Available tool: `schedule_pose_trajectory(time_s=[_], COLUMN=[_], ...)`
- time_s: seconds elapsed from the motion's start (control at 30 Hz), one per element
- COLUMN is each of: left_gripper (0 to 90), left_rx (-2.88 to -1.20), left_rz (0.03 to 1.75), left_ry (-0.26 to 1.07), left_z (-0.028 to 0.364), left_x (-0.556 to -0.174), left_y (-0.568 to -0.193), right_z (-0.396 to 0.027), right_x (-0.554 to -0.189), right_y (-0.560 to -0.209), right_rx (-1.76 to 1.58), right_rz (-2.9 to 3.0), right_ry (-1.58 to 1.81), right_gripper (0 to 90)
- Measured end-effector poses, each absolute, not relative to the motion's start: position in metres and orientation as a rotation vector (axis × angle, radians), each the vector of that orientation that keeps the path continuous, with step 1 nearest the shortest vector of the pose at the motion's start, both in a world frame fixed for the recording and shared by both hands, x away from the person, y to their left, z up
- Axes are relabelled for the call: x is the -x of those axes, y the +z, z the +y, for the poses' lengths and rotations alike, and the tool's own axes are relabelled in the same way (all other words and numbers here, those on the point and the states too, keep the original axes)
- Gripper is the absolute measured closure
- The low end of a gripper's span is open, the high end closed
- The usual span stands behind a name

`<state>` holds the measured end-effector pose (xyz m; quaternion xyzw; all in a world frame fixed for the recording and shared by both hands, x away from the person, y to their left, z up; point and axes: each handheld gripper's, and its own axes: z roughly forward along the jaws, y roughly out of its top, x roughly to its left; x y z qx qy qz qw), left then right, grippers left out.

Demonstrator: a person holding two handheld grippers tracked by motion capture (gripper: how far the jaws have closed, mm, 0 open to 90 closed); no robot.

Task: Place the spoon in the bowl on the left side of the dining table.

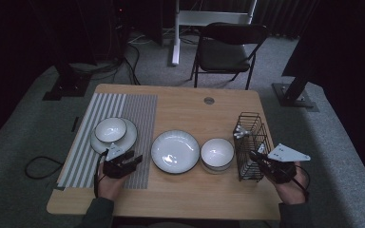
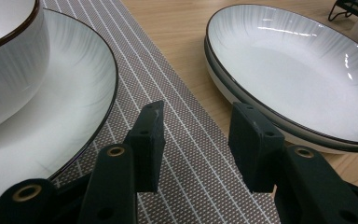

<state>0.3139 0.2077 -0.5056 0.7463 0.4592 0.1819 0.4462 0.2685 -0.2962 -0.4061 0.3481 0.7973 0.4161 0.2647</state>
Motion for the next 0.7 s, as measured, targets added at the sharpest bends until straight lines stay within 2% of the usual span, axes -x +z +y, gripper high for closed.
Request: schedule_pose_trajectory(time_s=[0.7], left_gripper=[56.2], left_rx=[-1.874], left_rz=[1.137], left_ry=[0.478], left_z=[0.213], left_x=[-0.310], left_y=[-0.504], right_z=[-0.293], right_x=[-0.268], right_y=[-0.390], right_rx=[-0.902], right_rz=[2.152], right_ry=[1.078], right_gripper=[84.9])
